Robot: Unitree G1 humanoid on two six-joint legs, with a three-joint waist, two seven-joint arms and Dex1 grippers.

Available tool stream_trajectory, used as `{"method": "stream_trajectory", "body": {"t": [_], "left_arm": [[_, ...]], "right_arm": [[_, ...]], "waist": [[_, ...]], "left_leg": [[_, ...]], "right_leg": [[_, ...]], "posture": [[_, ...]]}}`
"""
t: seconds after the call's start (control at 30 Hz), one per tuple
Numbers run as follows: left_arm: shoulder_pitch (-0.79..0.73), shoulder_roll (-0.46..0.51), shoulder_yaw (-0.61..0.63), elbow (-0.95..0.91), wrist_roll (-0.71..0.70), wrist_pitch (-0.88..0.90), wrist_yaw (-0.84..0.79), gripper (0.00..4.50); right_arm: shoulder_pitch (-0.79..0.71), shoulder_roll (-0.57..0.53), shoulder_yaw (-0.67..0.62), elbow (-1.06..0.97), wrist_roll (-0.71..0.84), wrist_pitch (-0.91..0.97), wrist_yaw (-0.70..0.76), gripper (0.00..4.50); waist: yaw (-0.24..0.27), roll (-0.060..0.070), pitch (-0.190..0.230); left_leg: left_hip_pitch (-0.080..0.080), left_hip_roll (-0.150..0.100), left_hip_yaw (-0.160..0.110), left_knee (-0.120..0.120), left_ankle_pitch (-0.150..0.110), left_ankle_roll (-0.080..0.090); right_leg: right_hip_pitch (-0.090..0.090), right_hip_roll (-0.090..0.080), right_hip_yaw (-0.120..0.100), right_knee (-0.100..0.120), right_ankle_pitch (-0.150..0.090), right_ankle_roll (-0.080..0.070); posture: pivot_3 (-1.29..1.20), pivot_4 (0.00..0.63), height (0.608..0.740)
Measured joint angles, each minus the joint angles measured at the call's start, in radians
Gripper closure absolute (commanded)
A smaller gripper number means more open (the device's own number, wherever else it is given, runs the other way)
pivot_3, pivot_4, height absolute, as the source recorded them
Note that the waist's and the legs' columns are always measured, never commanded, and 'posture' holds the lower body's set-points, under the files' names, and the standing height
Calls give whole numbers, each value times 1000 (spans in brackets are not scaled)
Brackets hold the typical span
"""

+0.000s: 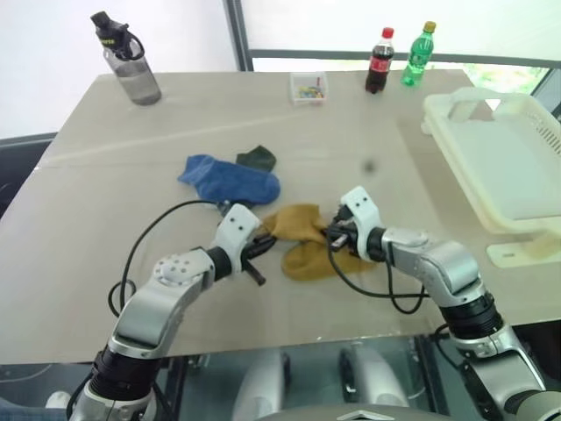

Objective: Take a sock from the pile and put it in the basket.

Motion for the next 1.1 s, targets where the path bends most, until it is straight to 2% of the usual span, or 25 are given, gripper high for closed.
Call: {"method": "stream_trajectory", "body": {"t": [0.17,0.3,0.43,0.6,0.73,1.03,1.1], "left_arm": [[7,-7,0,-13,-21,27,4,4500],[8,-54,19,-56,-67,43,11,4500],[-12,-140,70,-129,-177,139,56,4500],[9,-131,77,-243,-275,254,79,4500],[8,-117,86,-248,-292,275,99,4500],[-36,-98,66,-177,-233,210,120,4500],[-57,-100,65,-155,-222,193,123,4500]], "right_arm": [[9,14,-47,-8,32,1,27,4448],[22,17,-116,-81,80,3,43,4448],[64,-22,-194,-215,168,61,63,4448],[95,-87,-269,-320,240,146,58,4448],[95,-78,-269,-330,248,166,24,4448],[95,-26,-193,-189,136,75,-26,4448],[95,-13,-190,-175,118,50,-25,3750]], "waist": [[0,0,0],[2,0,0],[3,0,0],[-5,0,0],[-5,0,0],[-1,0,1],[-1,0,1]], "left_leg": [[-1,0,0,0,0,0],[-1,2,-1,0,0,0],[-2,1,-1,0,0,0],[0,1,-1,0,0,0],[1,1,-1,0,0,0],[-1,0,0,0,0,0],[-1,0,0,0,0,0]], "right_leg": [[0,0,0,0,0,0],[0,0,0,0,0,0],[0,-1,-1,-1,0,0],[0,1,0,0,0,0],[0,3,0,1,0,0],[0,2,0,-1,0,0],[0,2,0,-1,0,0]], "posture": [[0,150,740],[0,150,740],[0,150,740],[0,150,740],[0,150,740],[0,150,740],[0,150,740]]}}
